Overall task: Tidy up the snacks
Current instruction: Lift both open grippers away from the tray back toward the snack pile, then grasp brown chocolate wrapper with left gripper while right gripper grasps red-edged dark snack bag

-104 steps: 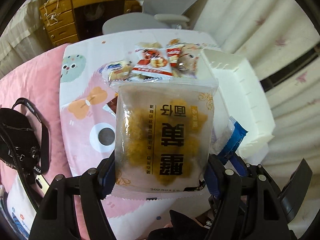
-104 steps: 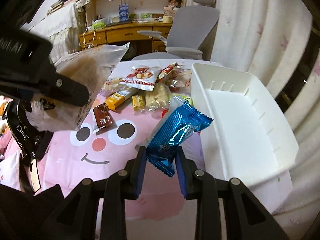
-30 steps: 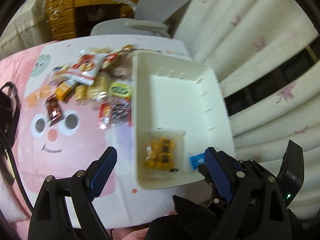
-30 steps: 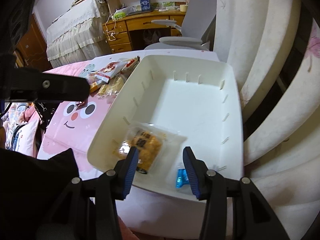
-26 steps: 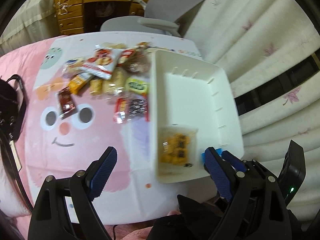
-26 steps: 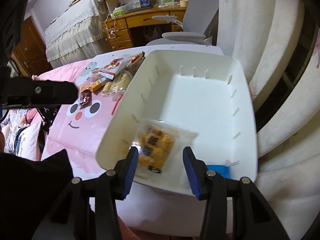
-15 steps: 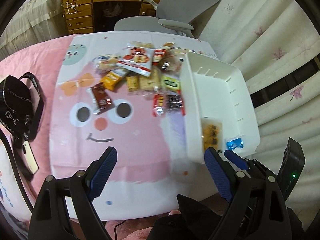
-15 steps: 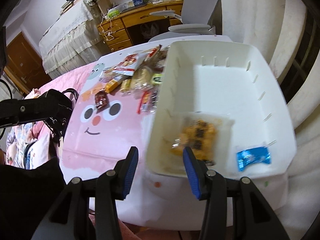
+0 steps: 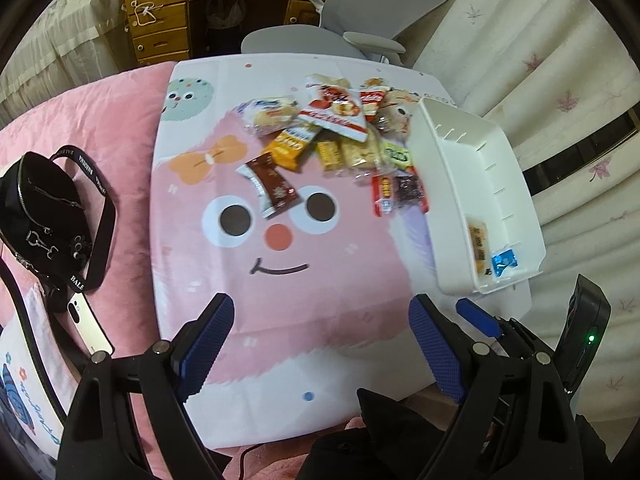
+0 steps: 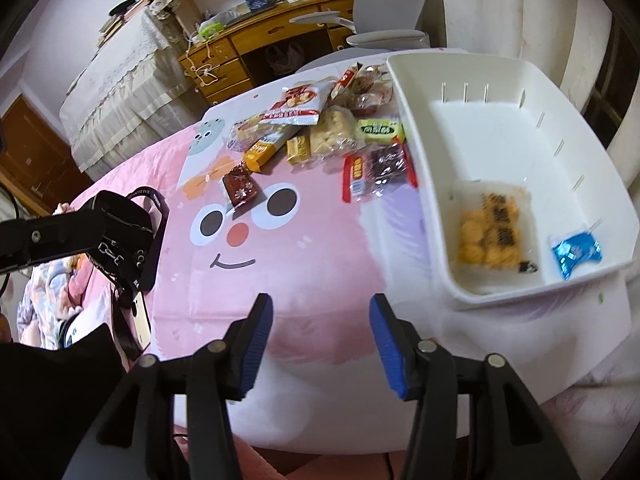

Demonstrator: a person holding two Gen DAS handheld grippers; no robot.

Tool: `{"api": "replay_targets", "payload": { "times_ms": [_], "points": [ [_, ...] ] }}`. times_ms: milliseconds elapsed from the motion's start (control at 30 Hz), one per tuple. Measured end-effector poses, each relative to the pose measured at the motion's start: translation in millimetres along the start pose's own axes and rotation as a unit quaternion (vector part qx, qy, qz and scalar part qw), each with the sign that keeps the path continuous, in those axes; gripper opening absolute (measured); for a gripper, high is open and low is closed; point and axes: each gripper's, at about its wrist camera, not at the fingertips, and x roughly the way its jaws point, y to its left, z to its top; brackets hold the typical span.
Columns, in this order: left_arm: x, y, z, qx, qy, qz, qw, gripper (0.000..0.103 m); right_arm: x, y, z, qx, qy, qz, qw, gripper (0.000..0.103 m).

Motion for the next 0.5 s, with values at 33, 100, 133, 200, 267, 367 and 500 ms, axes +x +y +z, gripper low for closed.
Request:
{"api": "replay_targets", "payload": {
  "times_ms": [33, 100, 133, 200, 267, 367, 500],
  "points": [
    [0.7, 6.8, 0.0, -0.002, 0.002, -0.001, 1.0000, 0.088, 2.3, 4.4, -1.2, 0.007, 0.001, -0.002, 1.000, 0.058],
    [3.0, 17.2, 0.0, -0.007, 0.006, -0.002, 1.0000, 0.088, 3.6, 9.4, -2.2, 0.015, 0.002, -0.005, 1.000, 0.061],
    [4.1, 20.0, -0.9, -0.009, 0.008, -0.002, 0.9999, 0.088, 4.3, 12.7, -2.7, 0.021, 0.002, -0.007, 1.000, 0.063],
    [7.9, 27.8, -1.9, -0.017, 0.014, -0.001, 0.9997, 0.088, 4.9, 16.0, -2.9, 0.027, 0.002, -0.011, 1.000, 0.064],
    [10.8, 33.1, -3.0, -0.025, 0.017, -0.001, 0.9995, 0.088, 4.7, 17.7, -2.8, 0.037, 0.002, -0.017, 0.999, 0.066],
    [16.0, 41.2, -5.3, -0.038, 0.019, 0.004, 0.9991, 0.088, 4.2, 16.0, -2.5, 0.056, 0.003, -0.021, 0.998, 0.071],
    [24.0, 51.1, -6.0, -0.059, 0.020, 0.016, 0.9979, 0.088, 7.5, 10.4, 1.5, 0.090, 0.008, -0.027, 0.996, 0.071]
  ]
}}
